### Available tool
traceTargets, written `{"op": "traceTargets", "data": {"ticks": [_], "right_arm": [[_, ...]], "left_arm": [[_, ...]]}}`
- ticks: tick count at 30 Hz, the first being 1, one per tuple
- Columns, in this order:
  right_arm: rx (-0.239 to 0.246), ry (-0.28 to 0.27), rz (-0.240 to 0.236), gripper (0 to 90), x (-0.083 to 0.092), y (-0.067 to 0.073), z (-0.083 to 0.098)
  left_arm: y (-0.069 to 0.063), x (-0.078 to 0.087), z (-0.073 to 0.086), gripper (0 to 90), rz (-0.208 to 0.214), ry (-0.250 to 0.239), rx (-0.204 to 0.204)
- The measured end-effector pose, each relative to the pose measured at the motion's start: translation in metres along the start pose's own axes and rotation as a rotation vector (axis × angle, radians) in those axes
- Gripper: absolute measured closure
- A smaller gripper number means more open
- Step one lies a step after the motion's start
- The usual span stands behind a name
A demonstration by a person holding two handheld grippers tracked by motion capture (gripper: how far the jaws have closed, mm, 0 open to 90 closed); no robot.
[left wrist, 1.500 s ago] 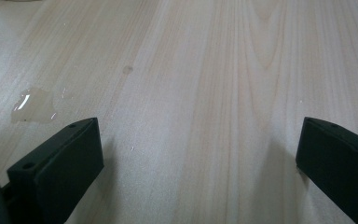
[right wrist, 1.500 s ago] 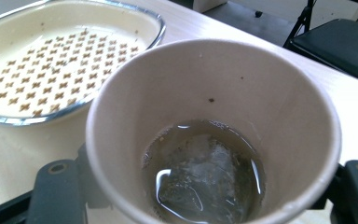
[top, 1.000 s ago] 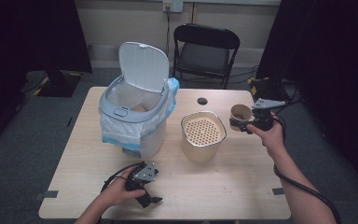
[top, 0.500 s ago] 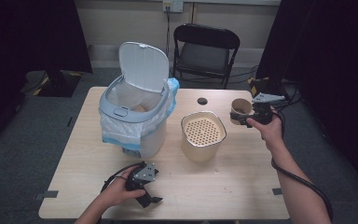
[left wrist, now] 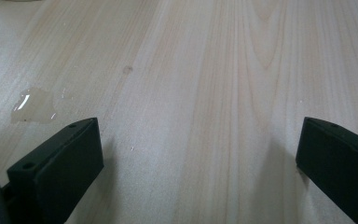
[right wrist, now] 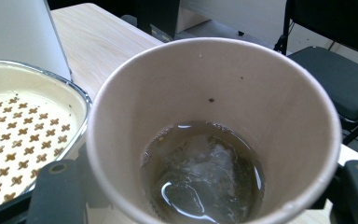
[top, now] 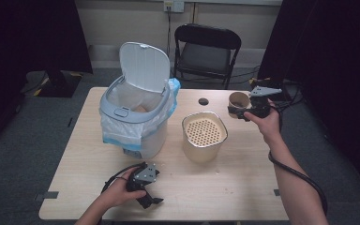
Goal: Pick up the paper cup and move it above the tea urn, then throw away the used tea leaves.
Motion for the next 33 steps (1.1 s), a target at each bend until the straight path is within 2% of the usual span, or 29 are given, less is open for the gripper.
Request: {"op": "traceTargets", "data": {"ticks": [11,24,29,32,33], "right_arm": [[0.068,-0.001,-0.003,26.3,-0.007,0.002,-0.015],[0.123,-0.018,0.018,26.4,-0.002,0.002,-0.027],[0.172,-0.011,0.046,26.5,-0.002,0.004,-0.031],[0.231,-0.02,0.087,26.6,-0.001,0.006,-0.035],[0.273,-0.023,0.105,26.6,0.0,0.008,-0.037]], "left_arm": [[0.0,0.0,0.0,0.0,-0.001,-0.001,-0.001],[0.0,0.0,0.0,0.0,-0.001,-0.001,-0.001],[0.0,0.0,0.0,0.0,-0.002,-0.001,-0.001],[0.0,0.0,0.0,0.0,-0.002,-0.001,-0.001],[0.0,0.0,0.0,0.0,-0.002,-0.002,-0.001]]}}
Point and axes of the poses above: each handheld gripper's, and its own axes: x roughly backward along the jaws, z roughly out of its underside, y roughly to its left, the point moved 9 cm from there along -x, roughly forward along the jaws, and after that the axes turned 5 degrees about y, right-handed, at the moved point
